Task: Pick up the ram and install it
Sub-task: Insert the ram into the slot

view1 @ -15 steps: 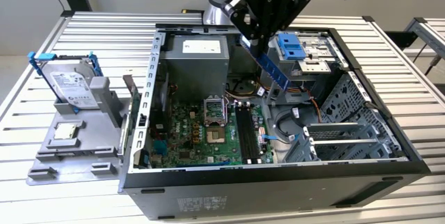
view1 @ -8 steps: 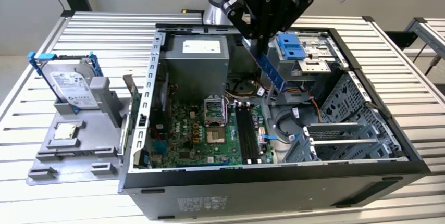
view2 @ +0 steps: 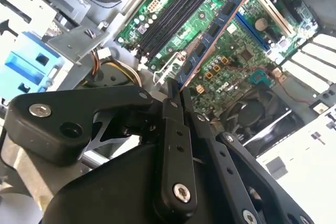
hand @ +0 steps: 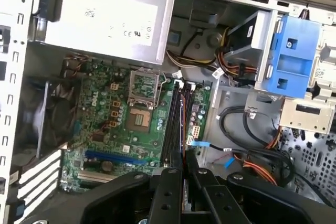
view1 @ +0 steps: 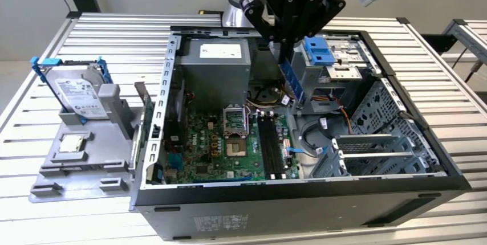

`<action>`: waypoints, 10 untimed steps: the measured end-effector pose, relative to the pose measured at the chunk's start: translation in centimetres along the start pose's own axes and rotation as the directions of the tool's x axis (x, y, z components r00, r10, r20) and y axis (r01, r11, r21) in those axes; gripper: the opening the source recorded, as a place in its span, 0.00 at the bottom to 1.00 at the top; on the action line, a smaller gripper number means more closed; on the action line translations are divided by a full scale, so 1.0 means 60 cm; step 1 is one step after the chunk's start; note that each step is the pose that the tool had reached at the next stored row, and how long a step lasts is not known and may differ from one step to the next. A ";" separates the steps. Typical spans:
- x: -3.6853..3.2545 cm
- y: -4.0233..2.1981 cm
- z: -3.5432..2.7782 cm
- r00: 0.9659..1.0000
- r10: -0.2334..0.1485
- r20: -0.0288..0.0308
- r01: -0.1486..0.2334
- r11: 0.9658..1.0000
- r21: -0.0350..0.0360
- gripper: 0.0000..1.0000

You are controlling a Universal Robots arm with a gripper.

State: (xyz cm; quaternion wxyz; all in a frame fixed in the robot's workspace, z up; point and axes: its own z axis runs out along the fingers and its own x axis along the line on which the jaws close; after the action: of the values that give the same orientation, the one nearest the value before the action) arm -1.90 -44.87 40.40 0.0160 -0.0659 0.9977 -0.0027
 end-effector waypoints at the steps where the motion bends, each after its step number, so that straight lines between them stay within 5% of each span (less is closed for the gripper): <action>1: 0.000 0.000 0.000 1.000 0.016 0.000 -0.016 1.000 0.001 0.00; 10: 0.000 0.000 0.000 0.999 0.042 0.000 -0.042 0.999 0.001 0.00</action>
State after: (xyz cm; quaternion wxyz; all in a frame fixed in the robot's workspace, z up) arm -1.90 -44.87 40.40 0.0159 -0.0448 0.9989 -0.0031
